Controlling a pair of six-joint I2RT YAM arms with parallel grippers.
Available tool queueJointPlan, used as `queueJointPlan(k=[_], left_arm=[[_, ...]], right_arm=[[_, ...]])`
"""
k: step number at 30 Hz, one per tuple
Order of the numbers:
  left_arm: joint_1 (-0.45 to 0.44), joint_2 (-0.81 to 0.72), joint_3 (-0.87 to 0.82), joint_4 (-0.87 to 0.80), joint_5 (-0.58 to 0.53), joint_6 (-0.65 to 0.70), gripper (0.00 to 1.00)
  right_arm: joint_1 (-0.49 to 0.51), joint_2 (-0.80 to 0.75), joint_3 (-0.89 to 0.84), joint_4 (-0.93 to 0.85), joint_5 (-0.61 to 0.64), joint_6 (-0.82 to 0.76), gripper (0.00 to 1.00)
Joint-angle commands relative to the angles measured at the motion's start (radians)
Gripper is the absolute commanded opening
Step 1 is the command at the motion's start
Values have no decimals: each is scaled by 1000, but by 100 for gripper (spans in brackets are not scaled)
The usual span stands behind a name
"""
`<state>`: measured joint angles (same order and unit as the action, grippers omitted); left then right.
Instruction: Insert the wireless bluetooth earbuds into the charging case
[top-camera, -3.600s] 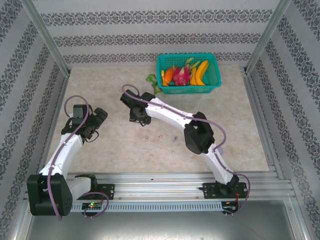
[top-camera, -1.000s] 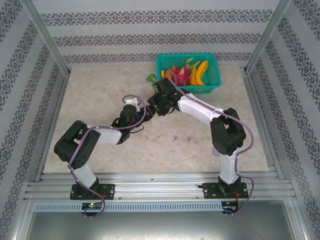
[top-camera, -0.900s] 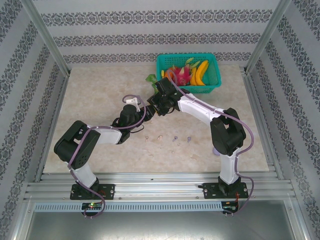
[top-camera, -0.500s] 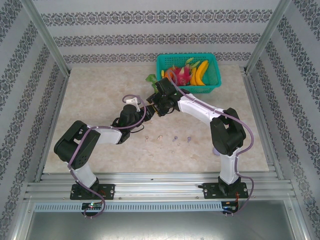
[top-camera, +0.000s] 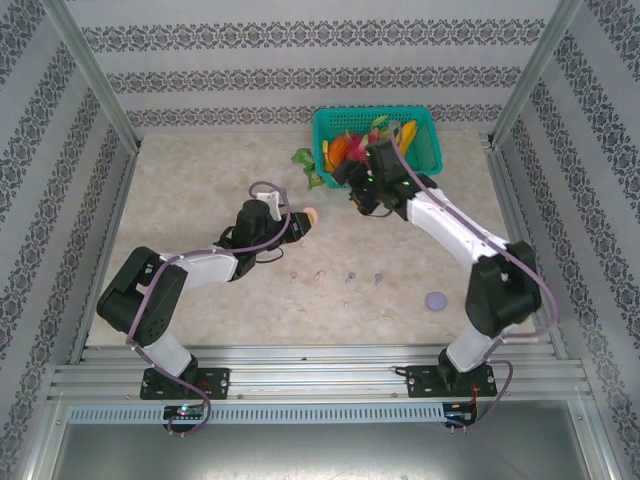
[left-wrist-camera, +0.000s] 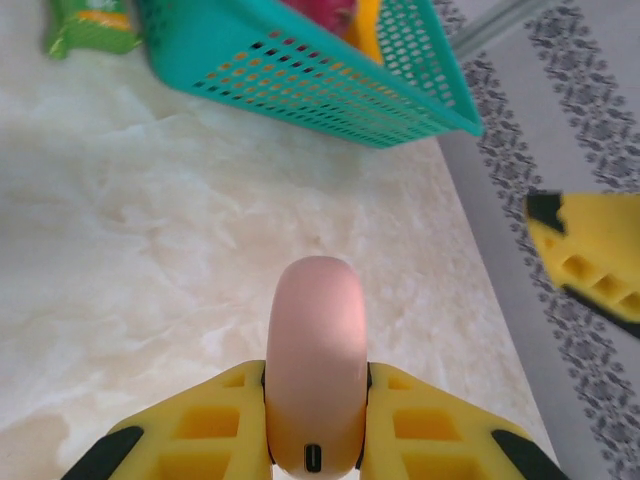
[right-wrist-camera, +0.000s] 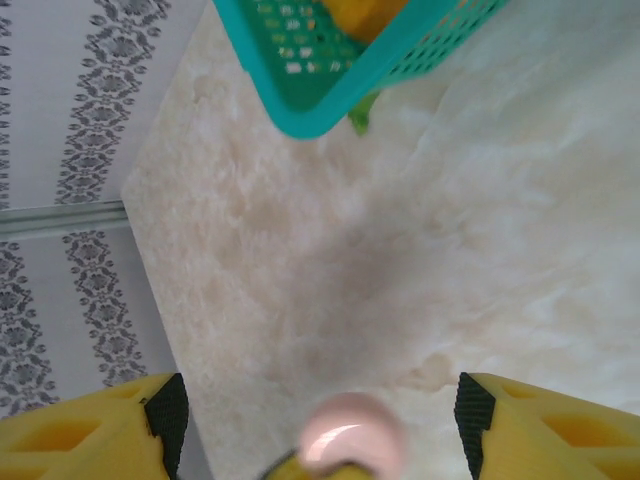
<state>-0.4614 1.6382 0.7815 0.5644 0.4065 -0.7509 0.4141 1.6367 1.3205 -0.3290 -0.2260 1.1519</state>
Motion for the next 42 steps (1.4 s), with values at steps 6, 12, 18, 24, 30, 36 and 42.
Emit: queueJointPlan(k=[6,12,18,24,30,36,42], left_arm=[[97,-29,153,-192,401,124,0],[96,2,238,-263,504,142,0],[97,-6,251,-314,516,172,0],[97,-7,243,-310,519,173,0],[98,-10,246,-309,526,173,0],[98,-24,247,-311,525,174,0],[98,-47,245,-316,519,178,0]], right_arm=[[-20,-272,-487,467,-189,-426,72],[9,-304,-590,597,-241,-440,71],[51,-245,-517,597,-237,-455,70],[66,-210,-453,589,-231,-455,70],[68,-173,-420,588,-213,-446,69],[65,-138,-405,591,-204,-440,68],[37,-135,-468,613,-180,-423,66]])
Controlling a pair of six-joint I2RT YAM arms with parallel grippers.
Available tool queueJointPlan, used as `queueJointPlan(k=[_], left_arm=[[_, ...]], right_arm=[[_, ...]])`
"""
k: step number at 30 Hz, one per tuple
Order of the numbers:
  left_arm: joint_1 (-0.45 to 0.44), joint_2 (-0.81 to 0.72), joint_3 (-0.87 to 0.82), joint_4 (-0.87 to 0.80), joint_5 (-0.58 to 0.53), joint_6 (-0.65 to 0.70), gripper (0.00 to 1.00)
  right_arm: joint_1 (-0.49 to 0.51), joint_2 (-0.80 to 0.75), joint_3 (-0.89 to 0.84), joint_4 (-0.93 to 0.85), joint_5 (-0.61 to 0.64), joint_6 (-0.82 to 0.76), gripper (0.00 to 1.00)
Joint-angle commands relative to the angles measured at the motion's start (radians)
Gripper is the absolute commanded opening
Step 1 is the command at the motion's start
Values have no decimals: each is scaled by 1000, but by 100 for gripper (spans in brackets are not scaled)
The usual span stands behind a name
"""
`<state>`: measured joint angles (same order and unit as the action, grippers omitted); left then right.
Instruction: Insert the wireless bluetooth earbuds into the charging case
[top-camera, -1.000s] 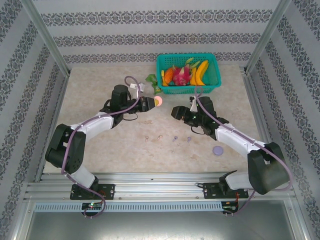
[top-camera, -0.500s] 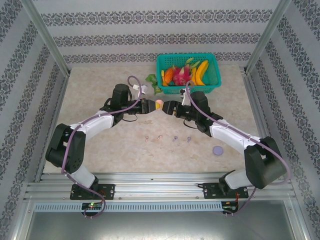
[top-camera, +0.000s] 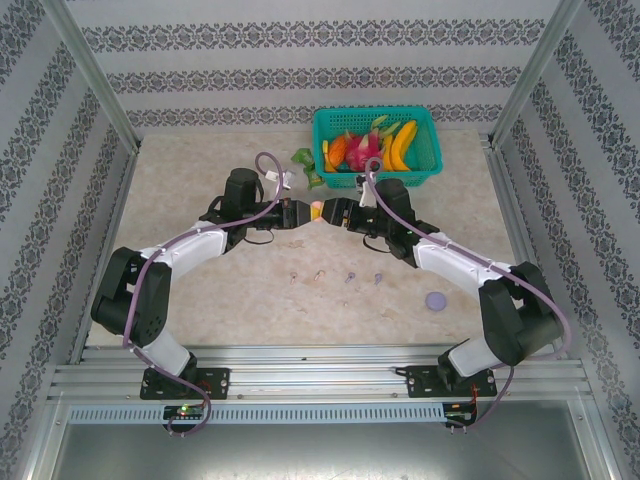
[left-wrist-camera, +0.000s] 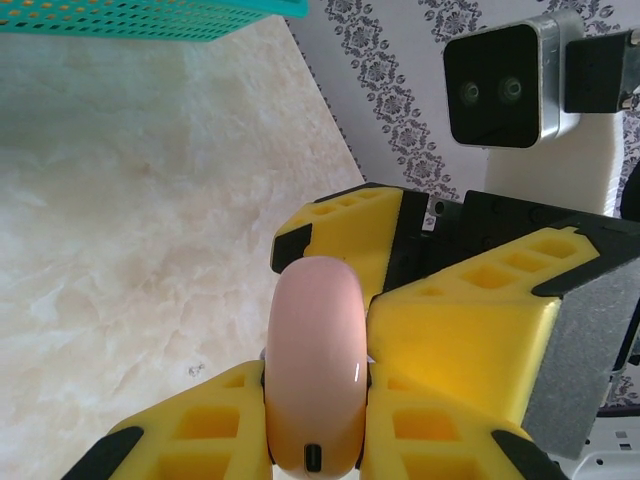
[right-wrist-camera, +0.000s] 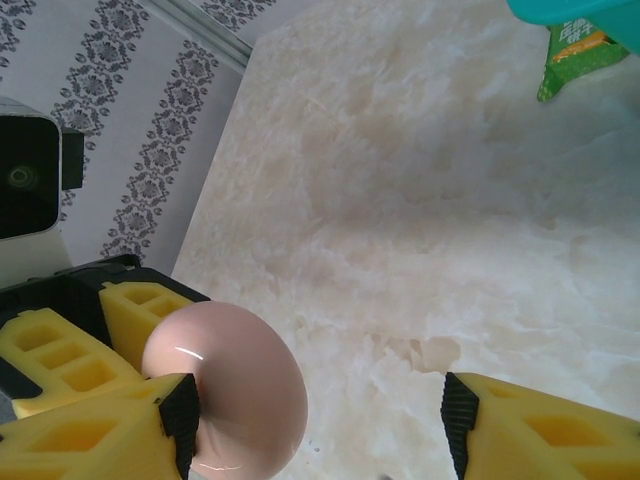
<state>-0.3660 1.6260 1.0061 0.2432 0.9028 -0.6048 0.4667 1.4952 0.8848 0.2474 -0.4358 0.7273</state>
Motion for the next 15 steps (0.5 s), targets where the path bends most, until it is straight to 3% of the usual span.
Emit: queueJointPlan(k=[1,15], left_arm=[[2,-38,20,5,23,33,0],[2,-34,14,11,16,34,0]], right_arm=[[-24,4,-51,47,33,9,66],[-56,-59,-138,61,7,44,65]])
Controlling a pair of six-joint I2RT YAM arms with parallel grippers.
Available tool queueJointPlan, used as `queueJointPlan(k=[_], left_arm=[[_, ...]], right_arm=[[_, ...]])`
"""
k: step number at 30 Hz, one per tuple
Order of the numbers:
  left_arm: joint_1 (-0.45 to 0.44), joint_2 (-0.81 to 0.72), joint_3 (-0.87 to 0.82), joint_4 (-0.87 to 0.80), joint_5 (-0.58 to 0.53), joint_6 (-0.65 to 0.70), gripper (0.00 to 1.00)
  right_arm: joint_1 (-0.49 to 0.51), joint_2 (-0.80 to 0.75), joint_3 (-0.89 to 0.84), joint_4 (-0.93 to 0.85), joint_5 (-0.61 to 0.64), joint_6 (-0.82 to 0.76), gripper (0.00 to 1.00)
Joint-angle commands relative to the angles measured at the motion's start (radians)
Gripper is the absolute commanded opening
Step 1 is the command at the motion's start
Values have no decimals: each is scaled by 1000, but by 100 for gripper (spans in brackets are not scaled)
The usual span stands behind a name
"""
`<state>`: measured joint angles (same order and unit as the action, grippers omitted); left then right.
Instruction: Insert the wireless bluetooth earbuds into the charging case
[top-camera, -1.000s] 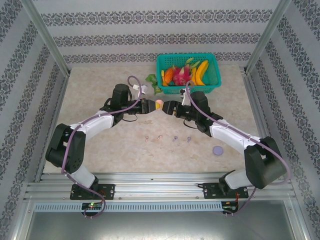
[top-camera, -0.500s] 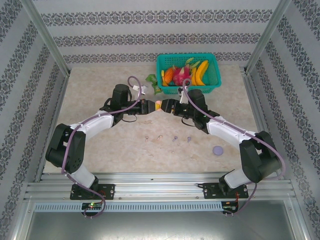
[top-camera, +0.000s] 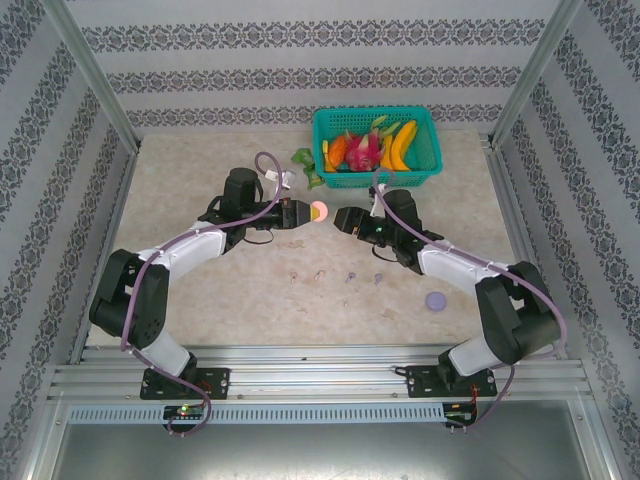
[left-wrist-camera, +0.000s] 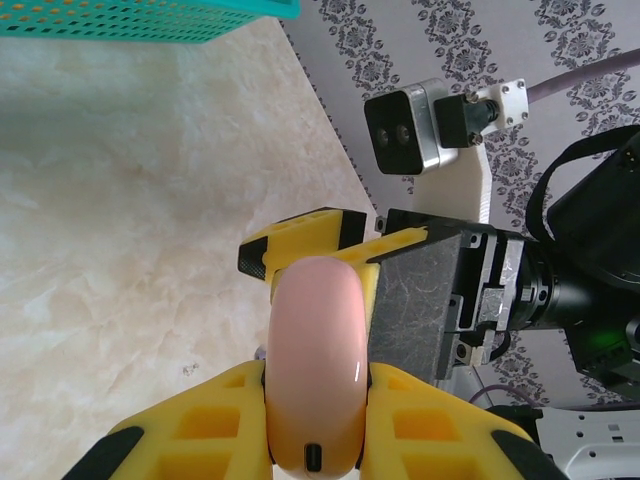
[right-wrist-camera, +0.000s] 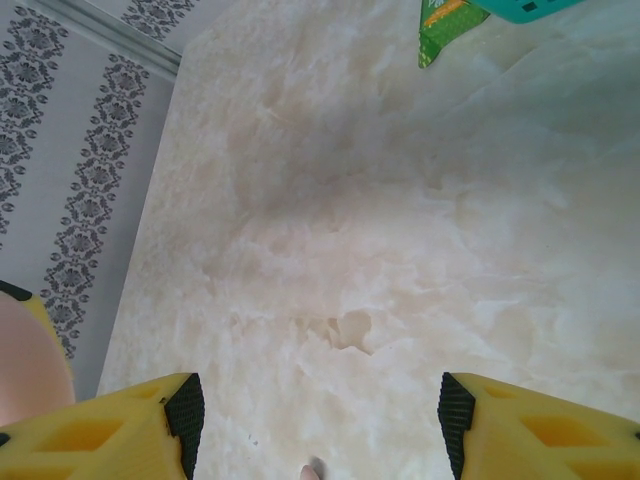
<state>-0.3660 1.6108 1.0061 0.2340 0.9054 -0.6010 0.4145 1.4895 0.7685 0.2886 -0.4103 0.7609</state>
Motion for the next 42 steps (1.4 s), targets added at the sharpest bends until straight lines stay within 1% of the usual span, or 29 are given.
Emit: queueJointPlan(k=[1,4,7,14,18,22,31,38,42], left_arm=[[2,-15,10,21,15,30,0],[2,-12,2,31,15,28,0],[2,-8,-5,40,11,23,0],[2,-6,-9,59,11,10,0],[2,-13,-8,55,14,9,0],[2,-25,-5,52,16,9,0],[2,-49,9,48,23,9,0],[2,-55,15,51,26,4,0],[2,-55,10,56,24,2,0]], right_arm=[[-5,-67,-27,22,-26,11,65],[-3,-98,-24,24,-55,12,66],[7,-96,11,20,-80,12,66],[56,-11,121,12,-85,8,66],[72,28,147,15,-64,15,66],[64,48,134,16,-43,12,65],[17,52,31,63,-22,33,63],[20,79,38,87,-38,51,62],[19,63,42,84,-53,53,62]])
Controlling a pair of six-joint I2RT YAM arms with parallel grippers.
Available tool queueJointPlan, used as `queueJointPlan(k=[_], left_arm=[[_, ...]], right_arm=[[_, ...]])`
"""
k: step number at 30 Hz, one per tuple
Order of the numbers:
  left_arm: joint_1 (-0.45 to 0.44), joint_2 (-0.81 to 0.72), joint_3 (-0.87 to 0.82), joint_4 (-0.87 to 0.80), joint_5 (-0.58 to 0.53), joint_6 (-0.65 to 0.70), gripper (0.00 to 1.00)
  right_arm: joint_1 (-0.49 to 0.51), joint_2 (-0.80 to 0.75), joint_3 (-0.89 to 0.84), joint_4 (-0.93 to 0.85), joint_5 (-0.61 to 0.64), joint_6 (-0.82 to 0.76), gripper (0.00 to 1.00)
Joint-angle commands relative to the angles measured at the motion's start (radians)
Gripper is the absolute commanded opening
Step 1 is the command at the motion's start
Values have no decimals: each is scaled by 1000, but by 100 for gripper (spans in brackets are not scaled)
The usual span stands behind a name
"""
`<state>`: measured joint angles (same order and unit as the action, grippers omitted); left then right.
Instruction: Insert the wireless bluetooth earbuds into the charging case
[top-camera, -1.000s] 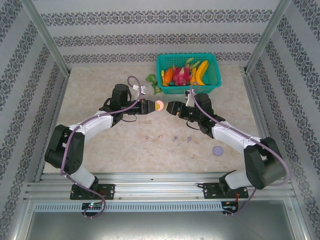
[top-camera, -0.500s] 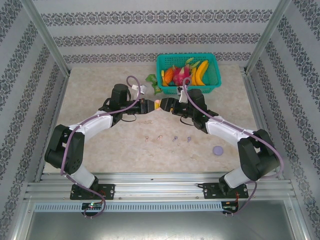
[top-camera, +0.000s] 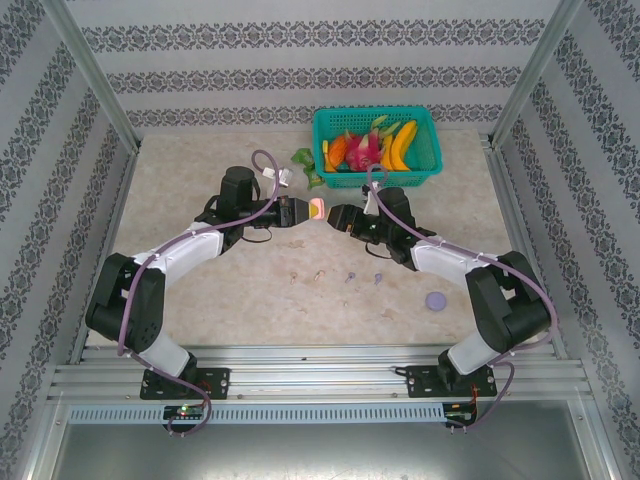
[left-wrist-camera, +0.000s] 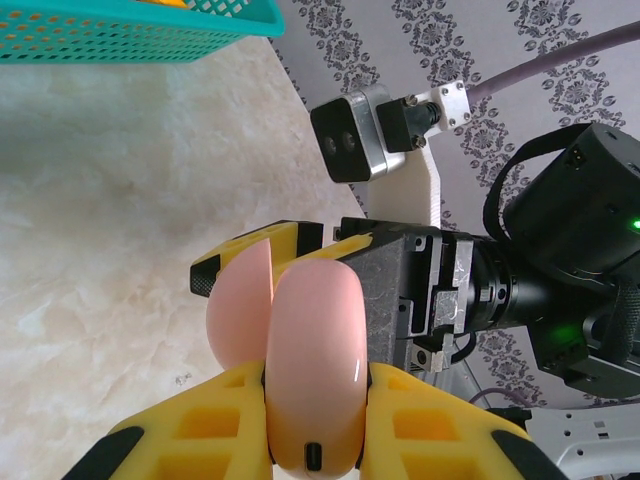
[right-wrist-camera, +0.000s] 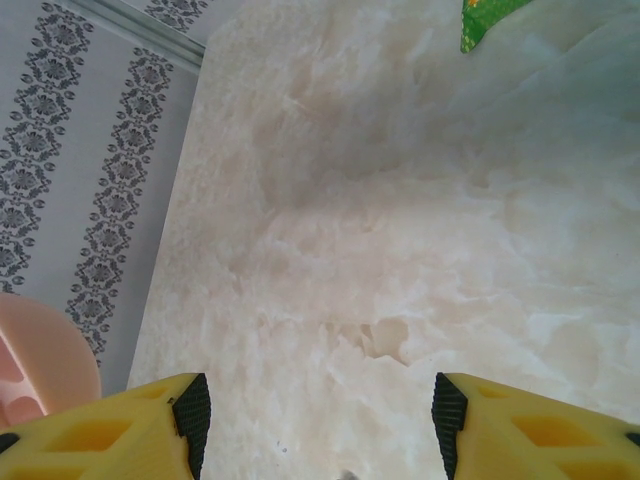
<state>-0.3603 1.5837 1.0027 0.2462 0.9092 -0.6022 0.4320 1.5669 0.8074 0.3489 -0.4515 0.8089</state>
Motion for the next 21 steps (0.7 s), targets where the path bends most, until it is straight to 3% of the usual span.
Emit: queueJointPlan(k=[1,11,21], left_arm=[[-4,-28,13,45,21,3,0],[-3,-7,9,98,37,-29,0],[-4,27,-8,243,41,-135,0]], right_arm=[[-2,-24,0,20,-14,4,62],[-36,-163,-63,21,-105,3,60],[-10,-140,-4,36,-120,19,52]])
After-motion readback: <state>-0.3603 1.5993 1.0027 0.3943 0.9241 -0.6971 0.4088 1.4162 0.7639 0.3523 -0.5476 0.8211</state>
